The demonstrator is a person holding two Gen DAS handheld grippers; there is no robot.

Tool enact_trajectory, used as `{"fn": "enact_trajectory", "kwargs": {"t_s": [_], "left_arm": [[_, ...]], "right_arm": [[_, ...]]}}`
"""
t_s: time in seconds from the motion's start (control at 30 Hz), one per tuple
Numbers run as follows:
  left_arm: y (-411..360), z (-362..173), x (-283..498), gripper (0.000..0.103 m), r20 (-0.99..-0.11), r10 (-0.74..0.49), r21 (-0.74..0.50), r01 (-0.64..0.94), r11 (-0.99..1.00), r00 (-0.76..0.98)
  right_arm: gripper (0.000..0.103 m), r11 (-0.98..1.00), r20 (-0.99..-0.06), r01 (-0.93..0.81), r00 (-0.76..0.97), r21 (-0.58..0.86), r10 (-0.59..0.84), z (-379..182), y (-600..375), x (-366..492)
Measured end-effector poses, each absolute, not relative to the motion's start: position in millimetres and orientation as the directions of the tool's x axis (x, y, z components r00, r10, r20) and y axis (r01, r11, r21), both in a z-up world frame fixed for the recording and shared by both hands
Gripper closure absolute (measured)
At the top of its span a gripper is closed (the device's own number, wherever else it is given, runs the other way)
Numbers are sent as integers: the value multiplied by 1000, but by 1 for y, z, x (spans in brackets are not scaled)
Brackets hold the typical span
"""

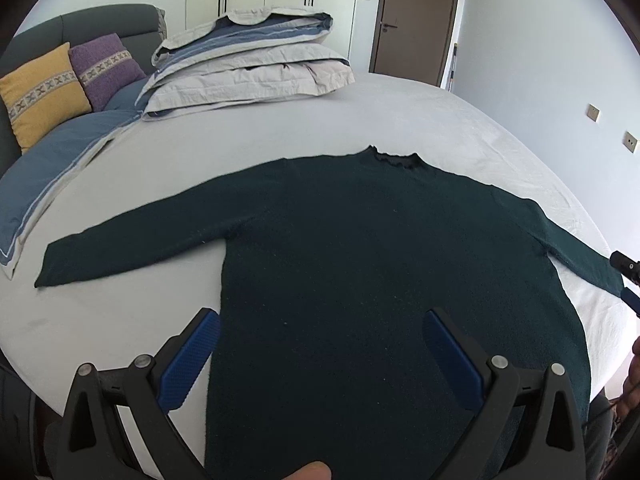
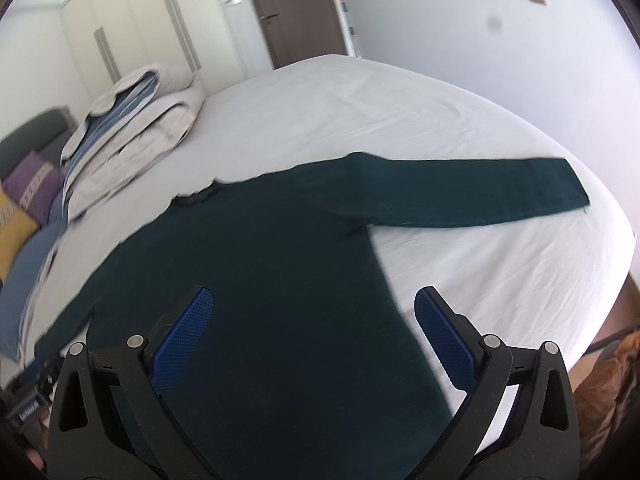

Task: Fold small clothes
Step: 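Grasp the sweater sleeve cuff with the right gripper and lift it, then lay the sleeve across the sweater body and open the right gripper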

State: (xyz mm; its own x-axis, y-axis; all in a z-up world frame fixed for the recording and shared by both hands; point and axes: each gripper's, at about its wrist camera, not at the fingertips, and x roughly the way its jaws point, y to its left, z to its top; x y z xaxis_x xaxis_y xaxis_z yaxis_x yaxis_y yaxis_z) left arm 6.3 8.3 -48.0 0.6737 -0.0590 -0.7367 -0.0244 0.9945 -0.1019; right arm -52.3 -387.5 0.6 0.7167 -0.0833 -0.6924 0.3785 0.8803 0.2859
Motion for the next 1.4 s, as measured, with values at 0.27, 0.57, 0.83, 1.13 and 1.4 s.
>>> {"fn": "enact_trajectory", "kwargs": {"t_s": [0.27,0.57,0.83,1.13,1.4], "left_arm": [[3,-58,33,0,-713,-164,-261,-42,964,682],[-31,-63,65,0,-770,-181,-213,20,977,612],[-35,-74,85,9,-776,-280,-299,61,952,565],[-2,-75,87,9,-729,-356,-418,32,908,584],[44,-74,84,16,-691,-378,-488,-11,873,616]], "right_arm": [[33,497,-642,604,758,623,-115,-66,-629,-90],[69,376,-609,598,786,708,-104,-115,-728,-67],[94,454,-656,636,742,623,-140,-106,-740,-17],[95,806,-619,399,783,438,-51,-21,-599,96],[95,968,-693,1,698,252,179,-33,-349,219]]}}
